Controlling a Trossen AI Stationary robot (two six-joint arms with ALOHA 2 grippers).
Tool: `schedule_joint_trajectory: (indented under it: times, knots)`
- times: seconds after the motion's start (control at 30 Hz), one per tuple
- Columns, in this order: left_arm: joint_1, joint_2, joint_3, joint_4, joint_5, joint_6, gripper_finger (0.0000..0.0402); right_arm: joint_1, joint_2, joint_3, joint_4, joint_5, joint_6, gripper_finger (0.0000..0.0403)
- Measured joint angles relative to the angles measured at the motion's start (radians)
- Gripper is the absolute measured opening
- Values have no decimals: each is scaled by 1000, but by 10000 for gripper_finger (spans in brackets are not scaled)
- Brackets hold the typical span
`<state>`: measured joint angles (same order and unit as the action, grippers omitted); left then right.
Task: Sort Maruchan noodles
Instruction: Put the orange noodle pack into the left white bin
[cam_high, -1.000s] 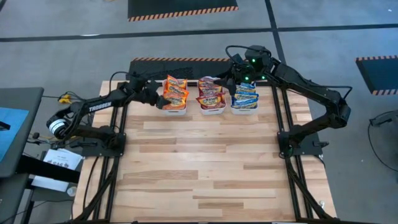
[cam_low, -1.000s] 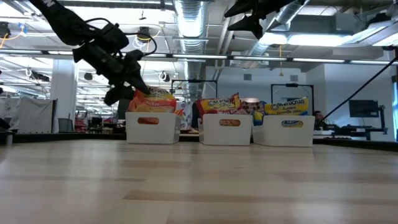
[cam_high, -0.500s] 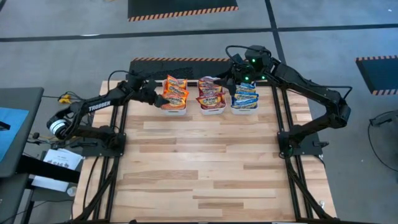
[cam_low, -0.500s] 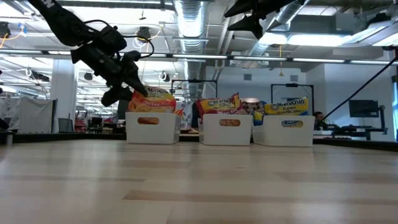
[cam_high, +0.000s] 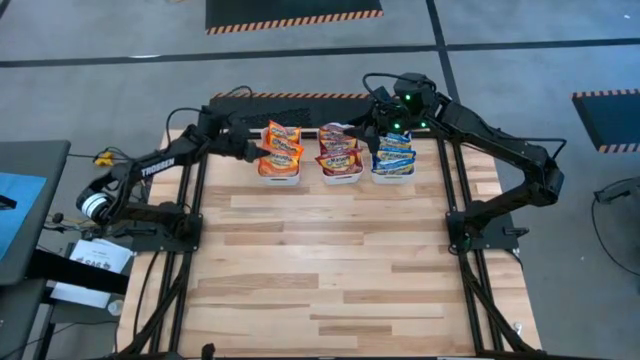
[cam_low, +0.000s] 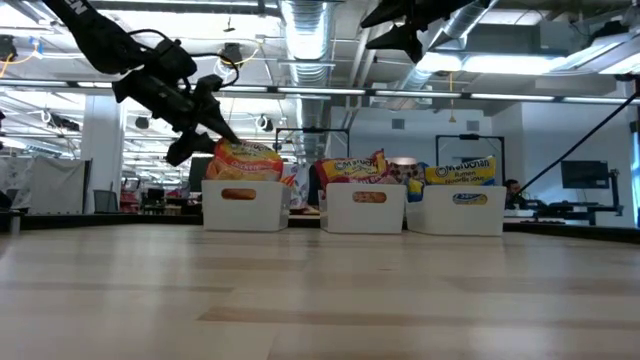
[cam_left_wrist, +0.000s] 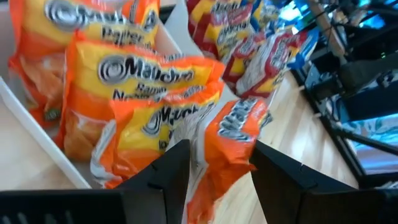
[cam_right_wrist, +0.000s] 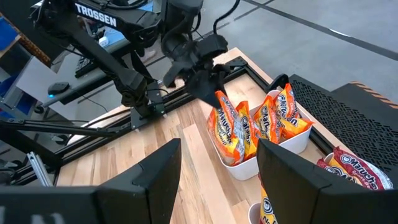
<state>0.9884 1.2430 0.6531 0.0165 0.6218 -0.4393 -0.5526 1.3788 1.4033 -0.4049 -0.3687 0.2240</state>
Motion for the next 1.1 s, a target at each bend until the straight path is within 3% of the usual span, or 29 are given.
schedule_joint_trajectory:
  times: [0.3,0.5,0.73,1.1]
  knots:
    - [28,0,96,-2,28,10,149,0,0,0,-2,0,0,235]
    - [-19,0,116,-4,53,30,149,0,0,0,-2,0,4,235]
    - [-131,2,83,-56,-111,89,149,0,1,0,-2,1,3,235]
    - [-171,6,81,-168,-207,104,149,0,1,0,-2,5,3,235]
